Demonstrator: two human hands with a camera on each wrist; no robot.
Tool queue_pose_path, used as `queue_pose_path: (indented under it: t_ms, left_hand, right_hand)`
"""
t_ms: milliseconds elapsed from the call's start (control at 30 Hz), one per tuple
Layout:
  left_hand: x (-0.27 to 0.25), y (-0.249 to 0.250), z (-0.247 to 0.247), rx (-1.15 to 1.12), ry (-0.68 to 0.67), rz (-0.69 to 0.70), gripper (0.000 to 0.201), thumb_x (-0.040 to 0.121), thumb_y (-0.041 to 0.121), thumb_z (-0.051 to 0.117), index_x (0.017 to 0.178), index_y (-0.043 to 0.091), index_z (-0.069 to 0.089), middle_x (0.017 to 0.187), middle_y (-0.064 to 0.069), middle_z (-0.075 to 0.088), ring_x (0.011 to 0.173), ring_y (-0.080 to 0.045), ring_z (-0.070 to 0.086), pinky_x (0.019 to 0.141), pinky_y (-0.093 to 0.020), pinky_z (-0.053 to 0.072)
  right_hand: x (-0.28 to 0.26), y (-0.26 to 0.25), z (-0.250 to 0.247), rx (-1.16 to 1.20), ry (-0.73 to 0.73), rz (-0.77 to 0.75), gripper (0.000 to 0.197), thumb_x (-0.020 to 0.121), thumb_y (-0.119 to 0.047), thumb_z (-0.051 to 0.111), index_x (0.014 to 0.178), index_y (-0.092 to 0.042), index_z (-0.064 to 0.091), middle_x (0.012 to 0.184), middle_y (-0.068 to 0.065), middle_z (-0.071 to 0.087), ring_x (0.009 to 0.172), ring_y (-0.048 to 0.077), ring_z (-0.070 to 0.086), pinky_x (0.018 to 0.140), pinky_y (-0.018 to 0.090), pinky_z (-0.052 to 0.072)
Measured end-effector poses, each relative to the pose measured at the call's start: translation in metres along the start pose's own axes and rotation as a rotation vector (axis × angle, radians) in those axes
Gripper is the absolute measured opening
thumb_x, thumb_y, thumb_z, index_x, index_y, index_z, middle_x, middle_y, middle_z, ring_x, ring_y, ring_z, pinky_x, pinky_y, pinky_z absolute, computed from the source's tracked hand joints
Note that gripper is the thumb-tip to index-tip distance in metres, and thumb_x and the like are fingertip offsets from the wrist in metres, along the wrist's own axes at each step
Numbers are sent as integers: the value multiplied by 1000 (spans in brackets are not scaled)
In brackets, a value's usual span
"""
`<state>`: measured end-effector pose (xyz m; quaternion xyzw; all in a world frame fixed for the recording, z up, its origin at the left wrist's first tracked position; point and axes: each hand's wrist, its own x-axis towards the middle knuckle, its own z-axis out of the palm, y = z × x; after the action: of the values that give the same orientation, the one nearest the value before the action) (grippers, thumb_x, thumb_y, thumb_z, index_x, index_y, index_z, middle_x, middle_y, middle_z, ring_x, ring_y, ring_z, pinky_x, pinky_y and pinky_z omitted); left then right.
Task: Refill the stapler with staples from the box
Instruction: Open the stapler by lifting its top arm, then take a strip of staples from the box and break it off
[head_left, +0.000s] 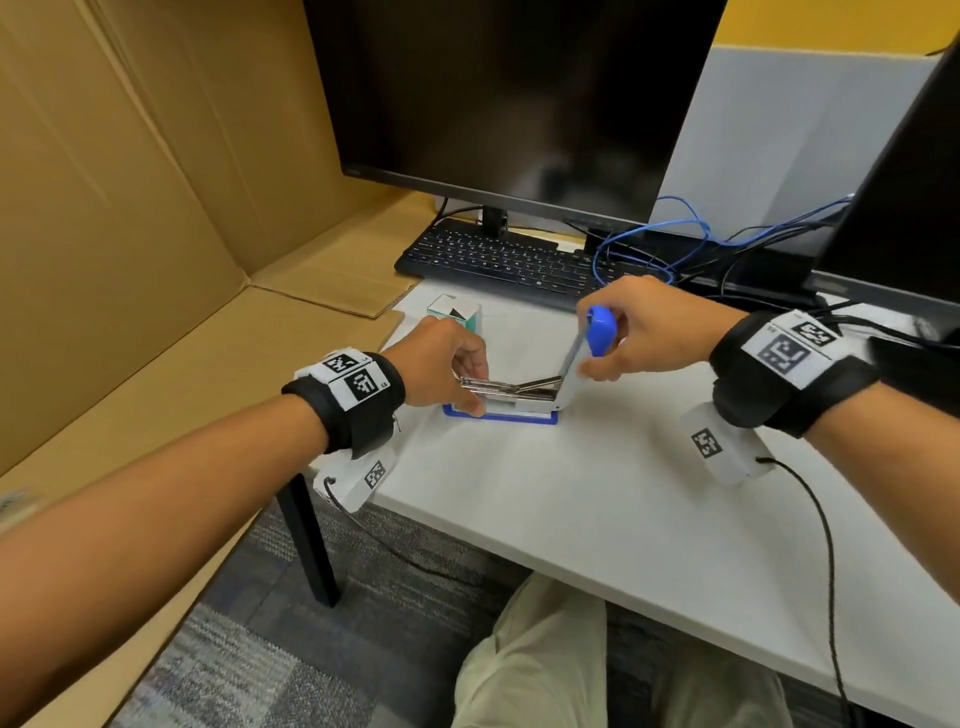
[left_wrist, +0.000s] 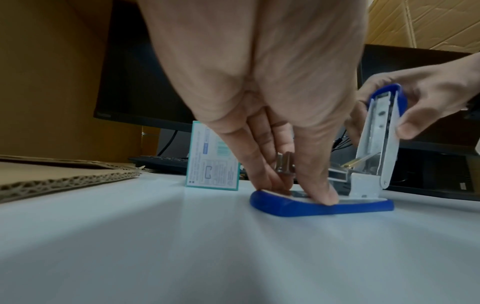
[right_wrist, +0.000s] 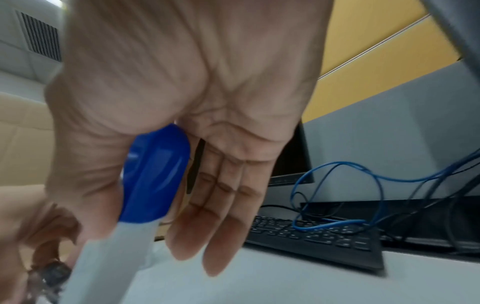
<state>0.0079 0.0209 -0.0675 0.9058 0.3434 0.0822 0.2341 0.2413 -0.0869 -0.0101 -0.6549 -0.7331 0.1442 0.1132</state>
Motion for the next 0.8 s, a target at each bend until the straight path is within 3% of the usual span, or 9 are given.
queue_pose_path:
  t_ms: [167, 267, 367, 533, 633, 800]
  left_hand:
    - [5, 3, 1, 33, 4, 24, 30, 58, 26, 92, 78, 13, 74, 85, -2, 75, 82, -18, 68, 78, -38, 57]
    - [7, 4, 2, 47, -11, 38, 28, 58, 25, 91, 75, 13, 72, 83, -1, 75, 80, -19, 68, 78, -40, 58]
    - [7, 6, 2, 72, -22, 49, 27, 59, 26, 91, 72, 14, 70, 82, -2, 75, 80, -19, 68, 77, -41, 58]
    - [5, 8, 2, 89, -31, 70, 25, 61, 24, 90, 70, 16, 68, 80, -2, 75, 79, -20, 68, 77, -41, 57]
    - [6, 9, 2, 112, -41, 71, 27, 62, 26, 90, 75, 12, 70, 81, -2, 75, 79, -19, 68, 77, -40, 57]
    - [5, 16, -8, 242, -140, 73, 36, 65, 38, 86, 88, 15, 70, 87, 0, 72, 86, -16, 64, 81, -36, 56]
  right_hand:
    - [-20, 30, 2, -133, -75, 79, 28, 68, -42, 83, 69, -18, 69, 66, 0, 66, 64, 18, 60, 63, 38, 52]
    - [-25, 35, 16, -215, -154, 156, 34, 63, -51, 84, 68, -20, 73, 63, -2, 68, 63, 15, 61, 59, 33, 50]
    - [-21, 33, 25, -277, -178, 181, 34, 63, -50, 84, 67, -17, 74, 61, 0, 68, 62, 15, 58, 57, 33, 50]
    - [-17, 26, 21, -343, -257, 178, 36, 63, -52, 84, 72, -18, 75, 66, -1, 68, 72, 19, 64, 55, 27, 47]
    - [-13, 18, 24, -366, -247, 138, 35, 64, -51, 83, 83, -22, 75, 66, -11, 58, 66, 9, 54, 53, 22, 40]
    - [-10, 12, 27, -375, -227, 120, 39, 69, -51, 81, 97, -24, 75, 83, -11, 51, 86, 15, 50, 70, 28, 45]
